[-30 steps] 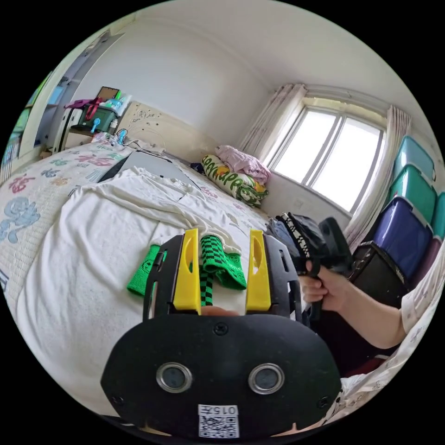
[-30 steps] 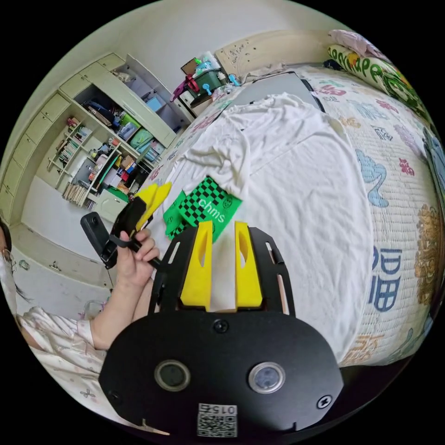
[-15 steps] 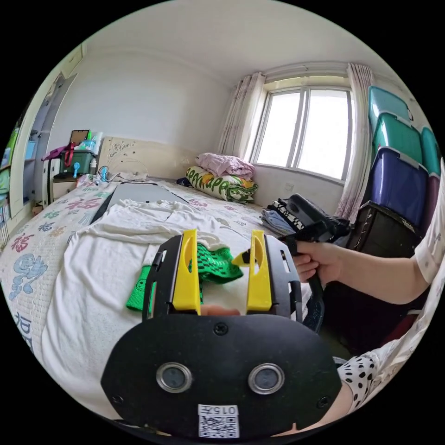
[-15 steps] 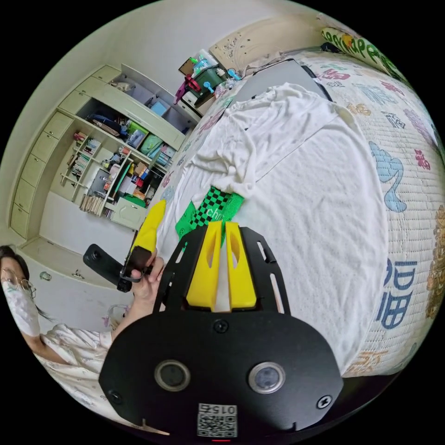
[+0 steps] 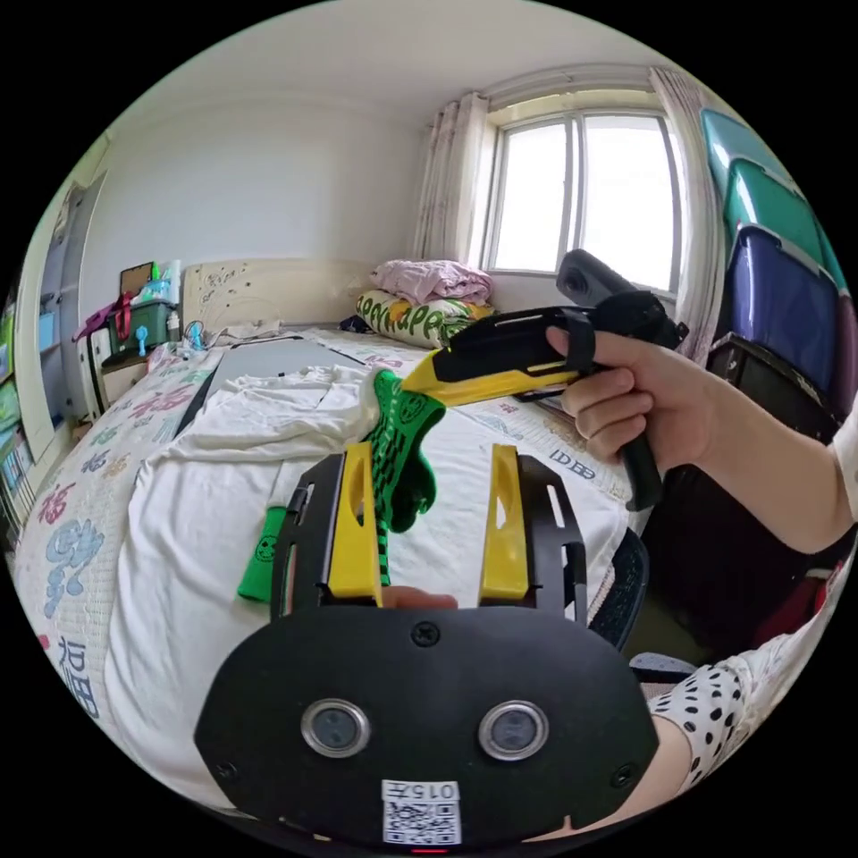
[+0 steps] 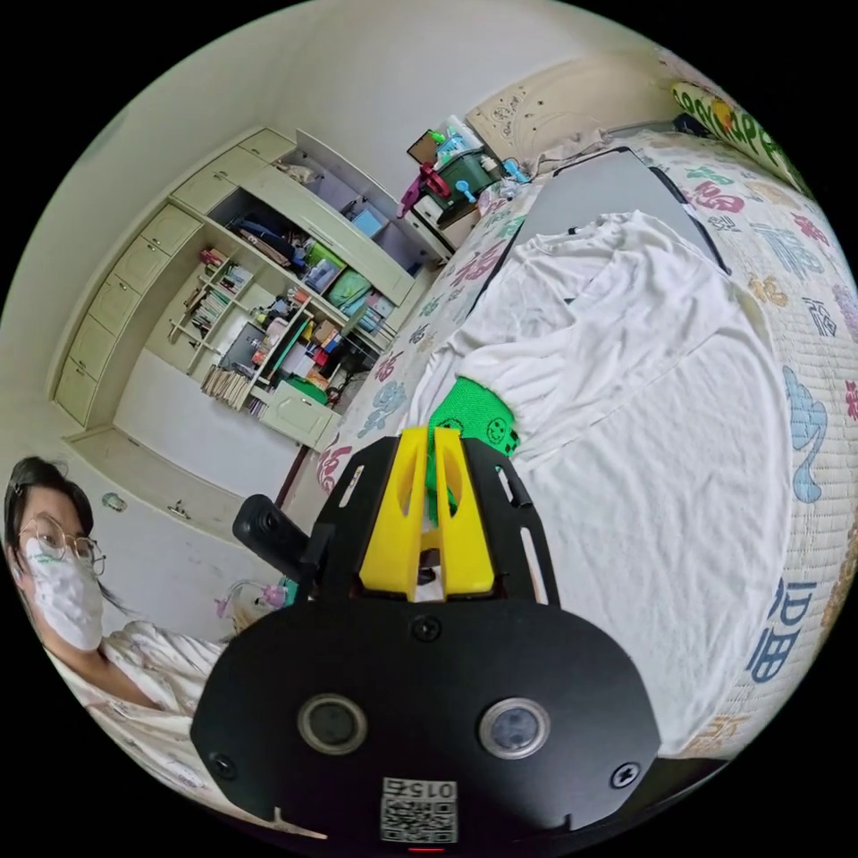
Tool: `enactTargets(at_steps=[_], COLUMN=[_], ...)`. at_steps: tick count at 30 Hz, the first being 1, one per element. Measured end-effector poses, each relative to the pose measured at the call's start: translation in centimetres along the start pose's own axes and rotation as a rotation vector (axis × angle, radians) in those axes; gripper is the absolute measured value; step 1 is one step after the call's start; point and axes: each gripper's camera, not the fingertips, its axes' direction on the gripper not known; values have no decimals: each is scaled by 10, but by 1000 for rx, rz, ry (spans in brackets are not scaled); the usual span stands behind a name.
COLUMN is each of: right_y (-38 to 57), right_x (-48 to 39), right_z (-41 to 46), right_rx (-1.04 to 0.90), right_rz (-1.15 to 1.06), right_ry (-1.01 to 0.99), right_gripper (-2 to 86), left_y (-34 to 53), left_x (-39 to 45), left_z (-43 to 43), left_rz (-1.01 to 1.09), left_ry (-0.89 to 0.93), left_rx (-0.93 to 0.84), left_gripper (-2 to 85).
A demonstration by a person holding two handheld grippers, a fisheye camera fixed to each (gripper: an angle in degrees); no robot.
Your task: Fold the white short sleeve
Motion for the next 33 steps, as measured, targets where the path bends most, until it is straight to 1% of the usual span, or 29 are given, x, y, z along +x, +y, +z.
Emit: enactTargets(at_steps=[2,4,6,7,9,10,11,12,13,14,15,16,18,21,23,25,26,27,30,33], right_y=[2,5,12,19,33,45,58,65,78,90,96,109,128,147,158,166,169,170,163,147], right_x=[-4,-11,-18,-24,-33,-38,-44,-47,-49,-49,-48,-45,-42,-34,-28,-22,-17,-15,3,33], right_z=[17,31,39,39,35,33,35,38,49,67,78,98,124,165,197,214,217,216,207,172], right_rx=[-22,-58,-67,-52,-28,-16,-19,-28,-66,-123,-154,-211,-250,-303,-361,-397,-381,-369,-336,-220], right_rz=[-39,-82,-137,-187,-278,-346,-422,-457,-514,-557,-571,-605,-664,-701,-741,-779,-789,-793,-713,-521], right_ry=[0,9,20,15,3,12,42,66,133,218,263,332,376,432,522,601,654,665,670,594], right_gripper=[13,19,30,39,52,56,60,62,69,75,77,79,81,95,105,96,84,80,52,17], left_y=[1,7,15,19,36,48,54,68,76,91,105,118,135,141,141,139,138,134,125,120], left_x=[-15,-40,-63,-72,-108,-125,-132,-147,-154,-168,-179,-189,-200,-208,-212,-215,-215,-215,-216,-216], left_z=[0,-4,-9,-11,-22,-36,-45,-61,-68,-75,-76,-71,-61,-56,-50,-43,-42,-38,-29,-24], left_rz=[-68,-169,-269,-303,-460,-542,-580,-654,-690,-768,-848,-932,-1031,-1052,-1055,-1048,-1042,-1027,-997,-985], left_ry=[3,30,66,86,140,102,74,29,15,-6,-20,-21,7,33,43,50,47,40,30,5], left_rx=[14,51,91,108,173,226,256,323,354,400,412,399,387,410,400,388,383,370,343,335], left_gripper=[132,67,21,15,3,1,0,-1,-2,-3,-3,-3,-4,-3,-3,-3,-3,-3,-3,-3])
